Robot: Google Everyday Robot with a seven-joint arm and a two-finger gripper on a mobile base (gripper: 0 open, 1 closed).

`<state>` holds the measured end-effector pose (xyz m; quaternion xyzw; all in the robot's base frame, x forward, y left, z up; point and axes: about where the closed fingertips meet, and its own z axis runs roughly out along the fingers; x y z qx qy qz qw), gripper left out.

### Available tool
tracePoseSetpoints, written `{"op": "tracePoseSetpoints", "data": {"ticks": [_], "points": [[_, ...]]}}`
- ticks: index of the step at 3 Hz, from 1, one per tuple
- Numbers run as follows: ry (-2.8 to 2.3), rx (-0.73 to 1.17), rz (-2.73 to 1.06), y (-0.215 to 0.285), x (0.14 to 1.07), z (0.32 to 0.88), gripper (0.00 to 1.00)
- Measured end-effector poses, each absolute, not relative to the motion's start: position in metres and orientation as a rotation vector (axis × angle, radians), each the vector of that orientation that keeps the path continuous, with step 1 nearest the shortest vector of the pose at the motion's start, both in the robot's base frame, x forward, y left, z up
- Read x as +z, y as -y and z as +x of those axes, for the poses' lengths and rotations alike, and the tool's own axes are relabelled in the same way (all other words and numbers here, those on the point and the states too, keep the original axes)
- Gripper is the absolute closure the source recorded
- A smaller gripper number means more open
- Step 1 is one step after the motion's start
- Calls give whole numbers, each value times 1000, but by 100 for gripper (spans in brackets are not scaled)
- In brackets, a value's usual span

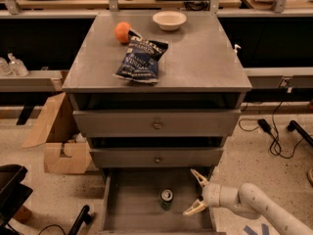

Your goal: Pick green can from bottom drawer and place on counter

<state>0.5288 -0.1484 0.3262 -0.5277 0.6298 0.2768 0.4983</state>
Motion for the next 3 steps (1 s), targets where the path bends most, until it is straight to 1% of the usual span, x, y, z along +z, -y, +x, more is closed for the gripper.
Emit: {"op": "tracePoseSetpoints", "data": {"ticks": [1, 2, 3], "points": [[-1532, 691, -1263, 142, 266, 551, 0], [-1548, 691, -1260, 143, 226, 565, 0], [-1546, 719, -1277, 131, 201, 574, 0]]}}
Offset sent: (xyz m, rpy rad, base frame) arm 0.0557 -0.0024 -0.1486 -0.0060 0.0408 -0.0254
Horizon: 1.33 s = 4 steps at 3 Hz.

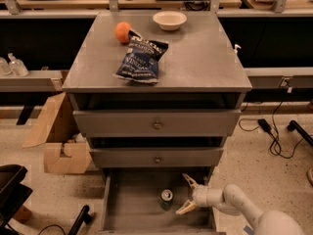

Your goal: Pick green can from bottom drawer and place on counter

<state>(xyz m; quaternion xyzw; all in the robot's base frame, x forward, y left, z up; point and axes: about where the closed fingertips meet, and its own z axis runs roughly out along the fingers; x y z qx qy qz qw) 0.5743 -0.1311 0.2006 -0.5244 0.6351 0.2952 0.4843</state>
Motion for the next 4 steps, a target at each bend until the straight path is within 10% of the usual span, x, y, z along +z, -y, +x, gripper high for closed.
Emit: {"op": "tracePoseSetpoints", "data": {"ticks": [1, 4], "points": [[-1541, 769, -1306, 109, 188, 576, 0], [-1547, 899, -1280, 67, 175, 554, 68]]}}
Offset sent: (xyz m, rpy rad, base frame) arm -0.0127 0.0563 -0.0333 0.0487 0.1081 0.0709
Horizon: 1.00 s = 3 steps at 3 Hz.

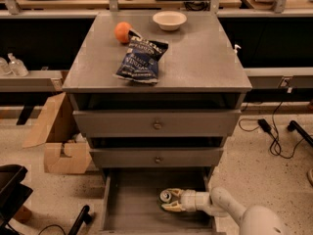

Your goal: Pick green can from bottom drawer and place on counter

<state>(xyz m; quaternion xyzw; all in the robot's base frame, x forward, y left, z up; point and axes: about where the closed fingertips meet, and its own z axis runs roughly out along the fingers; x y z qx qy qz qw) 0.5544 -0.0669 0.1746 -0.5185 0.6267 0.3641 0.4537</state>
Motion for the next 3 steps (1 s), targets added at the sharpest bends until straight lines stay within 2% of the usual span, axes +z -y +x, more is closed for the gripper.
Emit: {"op": "tracePoseSetpoints", "data": {"ticks": [1, 3], "points": [[-1549, 929, -1256, 61, 187, 545, 100], [-1520, 944, -1271, 58, 207, 544, 100]]}}
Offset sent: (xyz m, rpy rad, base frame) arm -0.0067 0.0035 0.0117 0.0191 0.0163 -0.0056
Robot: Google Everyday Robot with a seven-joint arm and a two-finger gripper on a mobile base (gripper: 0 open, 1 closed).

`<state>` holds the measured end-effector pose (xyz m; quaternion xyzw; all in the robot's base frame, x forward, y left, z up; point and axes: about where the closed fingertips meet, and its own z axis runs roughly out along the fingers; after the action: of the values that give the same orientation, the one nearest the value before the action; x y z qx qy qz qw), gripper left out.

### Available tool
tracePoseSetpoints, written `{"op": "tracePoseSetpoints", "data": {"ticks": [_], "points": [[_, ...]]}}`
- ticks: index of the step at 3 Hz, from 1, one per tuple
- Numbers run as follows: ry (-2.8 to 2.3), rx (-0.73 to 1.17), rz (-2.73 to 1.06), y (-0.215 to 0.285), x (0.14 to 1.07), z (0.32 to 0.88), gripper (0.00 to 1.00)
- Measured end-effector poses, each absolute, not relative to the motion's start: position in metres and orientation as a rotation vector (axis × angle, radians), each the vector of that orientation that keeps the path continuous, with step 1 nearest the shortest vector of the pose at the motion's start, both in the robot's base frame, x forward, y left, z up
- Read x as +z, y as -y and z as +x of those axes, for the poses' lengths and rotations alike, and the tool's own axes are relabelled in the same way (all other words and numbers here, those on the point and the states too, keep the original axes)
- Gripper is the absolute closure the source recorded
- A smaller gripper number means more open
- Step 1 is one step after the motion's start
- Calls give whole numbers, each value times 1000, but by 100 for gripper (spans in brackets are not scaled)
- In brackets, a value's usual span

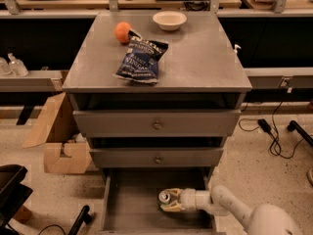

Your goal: Pick green can from bottom drawer and place on counter

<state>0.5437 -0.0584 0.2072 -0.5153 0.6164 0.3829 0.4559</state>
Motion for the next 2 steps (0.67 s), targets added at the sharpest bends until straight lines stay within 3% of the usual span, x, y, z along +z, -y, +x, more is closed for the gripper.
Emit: {"op": "tracePoseSetpoints", "data": {"ticks": [2], "points": [[-1550, 899, -1286, 102, 337, 518, 100]]}}
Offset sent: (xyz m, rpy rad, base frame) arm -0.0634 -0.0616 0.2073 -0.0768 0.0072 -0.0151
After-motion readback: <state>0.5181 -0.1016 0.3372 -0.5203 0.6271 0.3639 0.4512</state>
